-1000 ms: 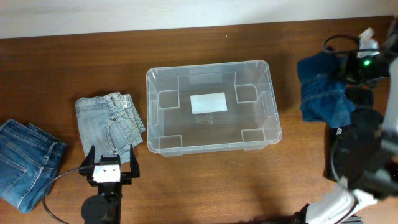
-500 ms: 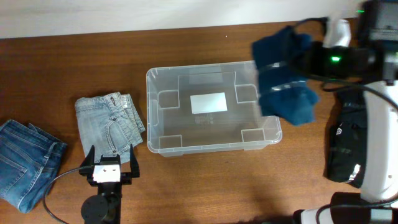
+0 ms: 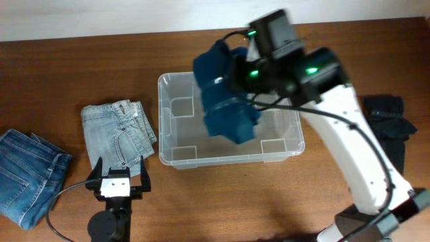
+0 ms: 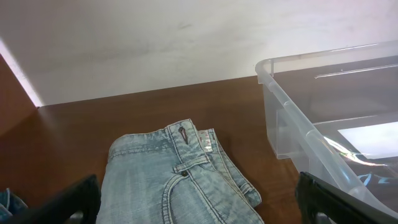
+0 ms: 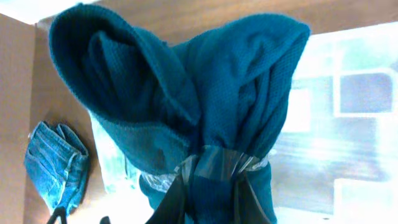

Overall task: Pack container
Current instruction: 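Carry the teal garment left and lower it into the bin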

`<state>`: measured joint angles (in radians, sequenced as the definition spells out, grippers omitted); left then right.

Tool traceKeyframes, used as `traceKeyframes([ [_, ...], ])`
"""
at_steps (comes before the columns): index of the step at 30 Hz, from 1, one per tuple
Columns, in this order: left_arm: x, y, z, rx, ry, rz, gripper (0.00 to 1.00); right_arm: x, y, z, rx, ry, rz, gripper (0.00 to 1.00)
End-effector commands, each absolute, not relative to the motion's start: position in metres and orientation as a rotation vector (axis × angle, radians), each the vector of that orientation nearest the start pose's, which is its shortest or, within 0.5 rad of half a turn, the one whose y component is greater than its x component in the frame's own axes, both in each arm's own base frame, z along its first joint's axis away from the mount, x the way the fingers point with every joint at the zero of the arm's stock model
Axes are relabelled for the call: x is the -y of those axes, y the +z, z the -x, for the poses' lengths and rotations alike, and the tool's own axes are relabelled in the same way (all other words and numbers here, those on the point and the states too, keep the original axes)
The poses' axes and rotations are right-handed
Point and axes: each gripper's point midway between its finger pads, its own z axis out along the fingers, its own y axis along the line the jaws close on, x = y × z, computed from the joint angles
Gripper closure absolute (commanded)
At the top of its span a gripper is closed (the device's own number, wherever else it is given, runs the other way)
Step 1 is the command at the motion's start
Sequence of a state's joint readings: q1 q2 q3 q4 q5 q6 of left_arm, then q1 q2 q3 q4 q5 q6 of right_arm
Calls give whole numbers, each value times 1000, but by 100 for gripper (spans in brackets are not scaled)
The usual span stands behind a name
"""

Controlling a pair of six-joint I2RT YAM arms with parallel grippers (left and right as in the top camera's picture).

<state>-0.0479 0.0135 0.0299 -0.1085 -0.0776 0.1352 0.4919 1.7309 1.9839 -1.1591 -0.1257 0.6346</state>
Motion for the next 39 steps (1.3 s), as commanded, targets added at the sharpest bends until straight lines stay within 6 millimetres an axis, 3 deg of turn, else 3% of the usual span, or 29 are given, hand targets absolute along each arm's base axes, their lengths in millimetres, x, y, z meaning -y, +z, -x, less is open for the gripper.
traceKeyframes([
  [1, -1, 158, -245, -1656, 136, -107, 1, -244, 288, -380, -2579, 594, -237, 96],
  [5, -1, 158, -245, -1656, 136, -107, 1, -268, 256, -382, -2652, 588, -283, 96],
  [12, -1, 158, -245, -1656, 136, -107, 1, -292, 213, -383, -2740, 541, -279, 96],
  [25, -1, 158, -245, -1656, 136, -107, 1, -304, 153, -388, -2849, 445, -274, 96],
  [31, -1, 158, -245, -1656, 136, -107, 1, -313, 135, -393, -2870, 464, -270, 96],
  [39, -1, 158, -245, -1656, 136, -107, 1, -320, 128, -393, -2883, 487, -259, 96],
])
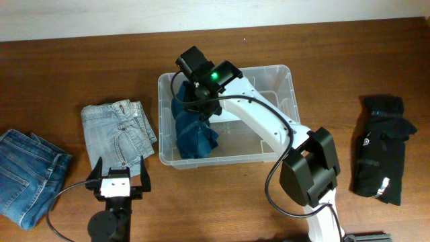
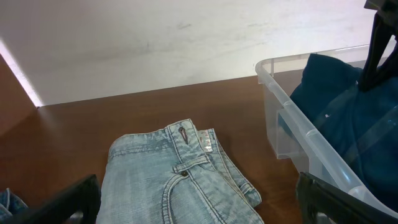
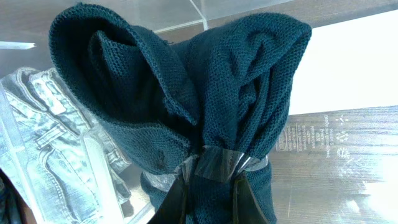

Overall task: Pack container
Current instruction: 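Carry the teal garment left and lower it into the bin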

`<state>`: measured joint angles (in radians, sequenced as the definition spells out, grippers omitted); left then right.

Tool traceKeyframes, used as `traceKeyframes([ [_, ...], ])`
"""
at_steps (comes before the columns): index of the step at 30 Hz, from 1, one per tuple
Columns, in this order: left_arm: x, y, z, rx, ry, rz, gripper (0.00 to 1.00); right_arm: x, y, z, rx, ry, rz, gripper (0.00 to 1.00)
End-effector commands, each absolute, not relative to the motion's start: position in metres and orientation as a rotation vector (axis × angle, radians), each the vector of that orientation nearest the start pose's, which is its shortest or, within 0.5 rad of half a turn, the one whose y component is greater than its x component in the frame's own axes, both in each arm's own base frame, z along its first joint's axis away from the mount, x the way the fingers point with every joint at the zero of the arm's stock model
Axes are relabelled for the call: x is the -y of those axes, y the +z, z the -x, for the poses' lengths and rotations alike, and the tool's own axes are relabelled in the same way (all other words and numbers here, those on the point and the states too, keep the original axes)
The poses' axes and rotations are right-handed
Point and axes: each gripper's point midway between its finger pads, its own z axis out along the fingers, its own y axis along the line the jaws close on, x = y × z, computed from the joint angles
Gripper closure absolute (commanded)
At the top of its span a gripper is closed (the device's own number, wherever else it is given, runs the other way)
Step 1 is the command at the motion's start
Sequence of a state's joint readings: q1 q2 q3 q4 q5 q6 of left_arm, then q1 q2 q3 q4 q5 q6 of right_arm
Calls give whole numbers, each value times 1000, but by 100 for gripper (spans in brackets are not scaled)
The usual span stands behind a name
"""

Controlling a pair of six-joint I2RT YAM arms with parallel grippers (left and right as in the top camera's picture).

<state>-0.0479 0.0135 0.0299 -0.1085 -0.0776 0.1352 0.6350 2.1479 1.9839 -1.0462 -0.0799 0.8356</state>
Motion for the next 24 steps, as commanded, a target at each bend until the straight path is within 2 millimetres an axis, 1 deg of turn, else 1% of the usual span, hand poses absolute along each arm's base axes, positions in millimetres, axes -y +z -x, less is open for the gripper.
traceKeyframes([
  [1, -1, 158, -245, -1656, 136, -107, 1, -321, 127, -394, -2883, 487, -257, 96],
  [8, -1, 158, -245, -1656, 136, -107, 0, -327, 112, -392, -2908, 480, -247, 96],
  [14, -1, 158, -245, -1656, 136, -107, 0, -330, 93, -388, -2953, 455, -240, 96],
  [17, -1, 158, -245, -1656, 136, -107, 1, -329, 92, -387, -2956, 446, -181, 95],
  [20, -1, 158, -245, -1656, 136, -107, 1, -330, 92, -384, -2966, 449, -102, 81],
  [21, -1, 158, -245, -1656, 136, -107, 1, -331, 92, -382, -2972, 453, -73, 73],
  [22, -1, 158, -245, -1656, 136, -107, 1, -330, 92, -381, -2976, 451, -46, 57],
  [23, -1, 158, -245, -1656, 136, -107, 0, -329, 92, -380, -2981, 444, -31, 49],
  [24, -1, 158, -245, -1656, 136, -107, 1, -328, 91, -379, -2984, 438, -2, 43],
])
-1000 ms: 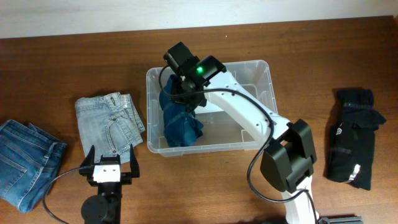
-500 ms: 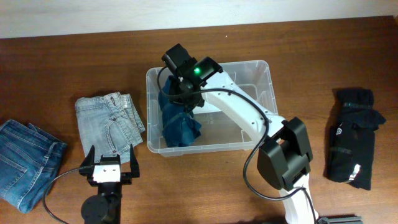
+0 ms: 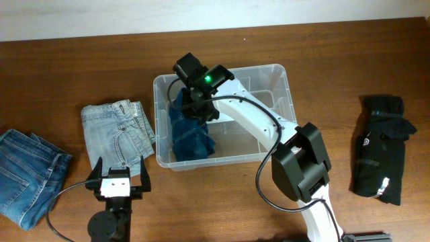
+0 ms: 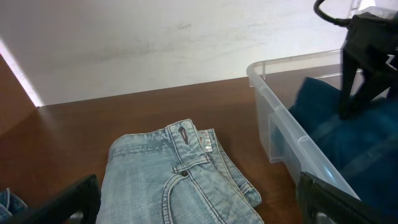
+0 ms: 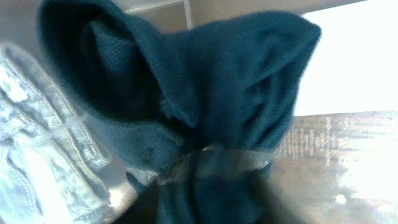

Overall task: Pack container
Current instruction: 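Carry the teal garment left and lower it into the bin, then open the right gripper and withdraw it to the right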

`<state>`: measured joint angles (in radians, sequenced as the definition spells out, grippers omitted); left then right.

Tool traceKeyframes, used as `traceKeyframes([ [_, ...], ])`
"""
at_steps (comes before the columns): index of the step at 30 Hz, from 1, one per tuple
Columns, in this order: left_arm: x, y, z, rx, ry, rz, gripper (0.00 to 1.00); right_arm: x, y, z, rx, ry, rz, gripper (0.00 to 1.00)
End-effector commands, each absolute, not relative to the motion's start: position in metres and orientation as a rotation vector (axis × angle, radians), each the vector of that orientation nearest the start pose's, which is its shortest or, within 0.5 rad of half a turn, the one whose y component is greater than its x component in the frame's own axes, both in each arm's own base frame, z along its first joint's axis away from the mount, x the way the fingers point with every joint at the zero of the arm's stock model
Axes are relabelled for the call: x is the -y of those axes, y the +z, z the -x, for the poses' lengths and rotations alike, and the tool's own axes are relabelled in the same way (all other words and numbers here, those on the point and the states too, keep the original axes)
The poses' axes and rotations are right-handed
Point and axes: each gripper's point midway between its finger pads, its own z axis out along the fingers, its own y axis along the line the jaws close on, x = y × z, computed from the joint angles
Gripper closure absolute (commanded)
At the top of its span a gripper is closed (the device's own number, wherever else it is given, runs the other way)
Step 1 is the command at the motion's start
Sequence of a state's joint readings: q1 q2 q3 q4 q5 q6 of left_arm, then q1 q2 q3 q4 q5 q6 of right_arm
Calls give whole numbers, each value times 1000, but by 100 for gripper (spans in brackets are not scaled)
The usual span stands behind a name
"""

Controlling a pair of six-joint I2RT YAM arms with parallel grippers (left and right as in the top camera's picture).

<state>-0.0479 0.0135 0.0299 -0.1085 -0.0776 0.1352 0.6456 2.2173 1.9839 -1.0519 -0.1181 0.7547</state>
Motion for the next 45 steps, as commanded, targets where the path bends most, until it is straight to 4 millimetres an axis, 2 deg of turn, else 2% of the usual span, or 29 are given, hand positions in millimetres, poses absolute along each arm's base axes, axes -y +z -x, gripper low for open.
traceKeyframes([
  [1, -1, 158, -245, -1656, 136, -107, 1, -327, 91, -378, -2986, 431, 26, 34],
  [2, -1, 158, -245, -1656, 136, -107, 1, -326, 91, -378, -2987, 425, 54, 29],
  [4, -1, 158, -245, -1656, 136, -107, 0, -324, 90, -377, -2985, 410, 119, 24],
  [7, -1, 158, -245, -1656, 136, -107, 1, -318, 97, -381, -2964, 407, 184, 20],
  [9, -1, 158, -245, -1656, 136, -107, 1, -310, 109, -386, -2936, 414, 214, 18],
  [12, -1, 158, -245, -1656, 136, -107, 1, -296, 132, -395, -2881, 425, 260, 11],
  [15, -1, 158, -245, -1656, 136, -107, 1, -273, 167, -402, -2814, 424, 308, 2],
  [19, -1, 158, -245, -1656, 136, -107, 1, -229, 209, -404, -2760, 408, 275, 0],
  [22, -1, 158, -245, -1656, 136, -107, 1, -178, 237, -402, -2734, 321, 189, 0],
  [25, -1, 158, -245, -1656, 136, -107, 1, -110, 258, -397, -2720, 161, 12, 1],
  [26, -1, 158, -245, -1656, 136, -107, 1, -80, 265, -394, -2714, 97, -74, 1],
  [30, -1, 158, -245, -1656, 136, -107, 1, 0, 273, -381, -2718, -3, -337, 1],
  [34, -1, 158, -245, -1656, 136, -107, 1, 77, 260, -359, -2754, -69, -637, 1],
  [38, -1, 158, -245, -1656, 136, -107, 0, 136, 241, -336, -2750, -106, -889, 1],
  [39, -1, 158, -245, -1656, 136, -107, 1, 155, 233, -325, -2747, -114, -980, 1],
  [45, -1, 158, -245, -1656, 136, -107, 1, 212, 194, -274, -2697, -115, -1376, 1],
])
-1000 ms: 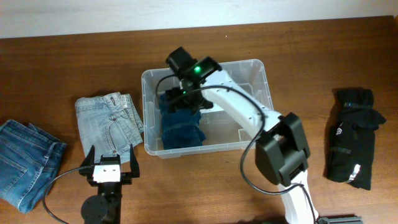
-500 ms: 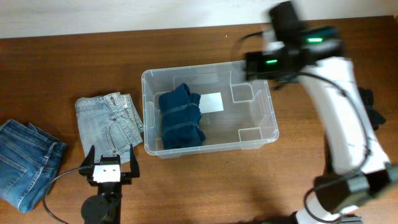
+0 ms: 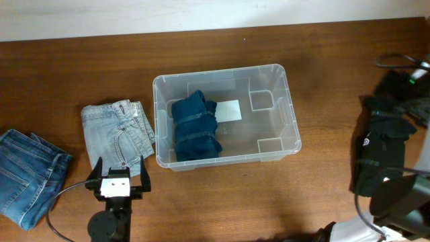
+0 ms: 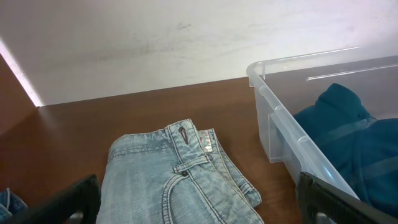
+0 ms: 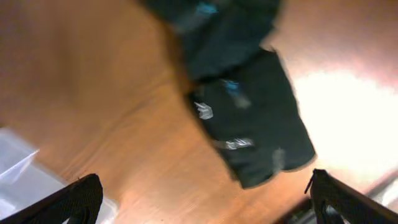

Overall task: Pack container
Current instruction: 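Open the right gripper and withdraw it to the right, then lower the right gripper onto the black garment and grasp it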

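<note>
The clear plastic container (image 3: pixel 290 114) stands mid-table. A folded teal garment (image 3: pixel 195 128) lies in its left half, also in the left wrist view (image 4: pixel 354 134) behind the container's wall (image 4: pixel 292 140). My right gripper (image 5: pixel 205 200) is open and empty, high over the black garment (image 5: pixel 255 124) at the table's right (image 3: pixel 381 151); that view is blurred. Folded light-blue jeans (image 3: pixel 115 131) lie left of the container. My left gripper (image 3: pixel 119 176) rests open at the front edge, the jeans (image 4: pixel 174 180) just ahead of it.
Darker blue jeans (image 3: pixel 27 176) lie at the far left edge. A white label (image 3: pixel 228 110) lies on the container's floor beside the teal garment. Bare wooden table (image 3: pixel 322 195) runs between the container and the black garment.
My right gripper has let go of the teal garment, which now lies in the container. It has moved from the container to the far right, open above the black garment.
My right gripper first held the teal garment bunched above the container. Then it had it down in the container's left half, and then pressed lower while the container sat slightly further left. Now the garment lies there free. The left arm stayed still.
</note>
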`<state>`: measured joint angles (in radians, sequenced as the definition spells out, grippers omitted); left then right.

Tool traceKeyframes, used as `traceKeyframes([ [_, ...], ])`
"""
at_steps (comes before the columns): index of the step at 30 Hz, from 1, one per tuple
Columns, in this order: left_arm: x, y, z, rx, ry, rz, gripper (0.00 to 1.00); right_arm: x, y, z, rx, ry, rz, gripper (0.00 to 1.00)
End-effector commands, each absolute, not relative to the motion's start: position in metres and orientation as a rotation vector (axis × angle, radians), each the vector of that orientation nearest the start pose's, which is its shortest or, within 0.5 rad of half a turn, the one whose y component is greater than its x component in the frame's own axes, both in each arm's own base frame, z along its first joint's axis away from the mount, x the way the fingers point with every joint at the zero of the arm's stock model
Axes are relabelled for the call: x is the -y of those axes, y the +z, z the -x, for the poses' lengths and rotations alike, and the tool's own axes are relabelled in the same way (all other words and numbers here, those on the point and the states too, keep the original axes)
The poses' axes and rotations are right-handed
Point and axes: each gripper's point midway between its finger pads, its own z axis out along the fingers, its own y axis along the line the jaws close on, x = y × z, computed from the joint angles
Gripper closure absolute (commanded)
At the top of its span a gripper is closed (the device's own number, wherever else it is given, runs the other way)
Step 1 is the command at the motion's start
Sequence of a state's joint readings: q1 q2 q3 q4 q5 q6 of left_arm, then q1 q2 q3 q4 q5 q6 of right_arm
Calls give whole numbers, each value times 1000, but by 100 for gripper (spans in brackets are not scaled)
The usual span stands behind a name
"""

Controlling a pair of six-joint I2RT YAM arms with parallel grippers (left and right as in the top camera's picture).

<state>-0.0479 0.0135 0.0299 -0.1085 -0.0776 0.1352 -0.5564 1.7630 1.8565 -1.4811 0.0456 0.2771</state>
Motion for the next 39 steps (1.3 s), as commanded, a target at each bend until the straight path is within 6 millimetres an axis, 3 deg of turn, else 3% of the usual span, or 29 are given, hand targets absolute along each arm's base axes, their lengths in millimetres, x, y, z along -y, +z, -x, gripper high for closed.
traceKeyframes([
  [1, -1, 158, -245, -1656, 136, -107, 0, 219, 187, -265, -2680, -112, -1444, 1],
  [4, -1, 158, -245, -1656, 136, -107, 1, 235, 160, -241, -2626, -66, -1637, 1],
  [9, -1, 158, -245, -1656, 136, -107, 1, 228, 103, -219, -2530, 251, -1831, 1],
  [12, -1, 158, -245, -1656, 136, -107, 1, 216, 61, -212, -2488, 390, -1858, 1],
  [17, -1, 158, -245, -1656, 136, -107, 1, 188, 29, -218, -2524, 544, -1734, 1],
  [24, -1, 158, -245, -1656, 136, -107, 1, 141, 25, -243, -2631, 714, -1500, 1],
  [31, -1, 158, -245, -1656, 136, -107, 0, 97, 28, -270, -2776, 730, -1257, 1],
  [36, -1, 158, -245, -1656, 136, -107, 0, 80, 38, -285, -2825, 719, -1135, 0],
  [39, -1, 158, -245, -1656, 136, -107, 1, 83, 56, -290, -2815, 699, -1110, 0],
])
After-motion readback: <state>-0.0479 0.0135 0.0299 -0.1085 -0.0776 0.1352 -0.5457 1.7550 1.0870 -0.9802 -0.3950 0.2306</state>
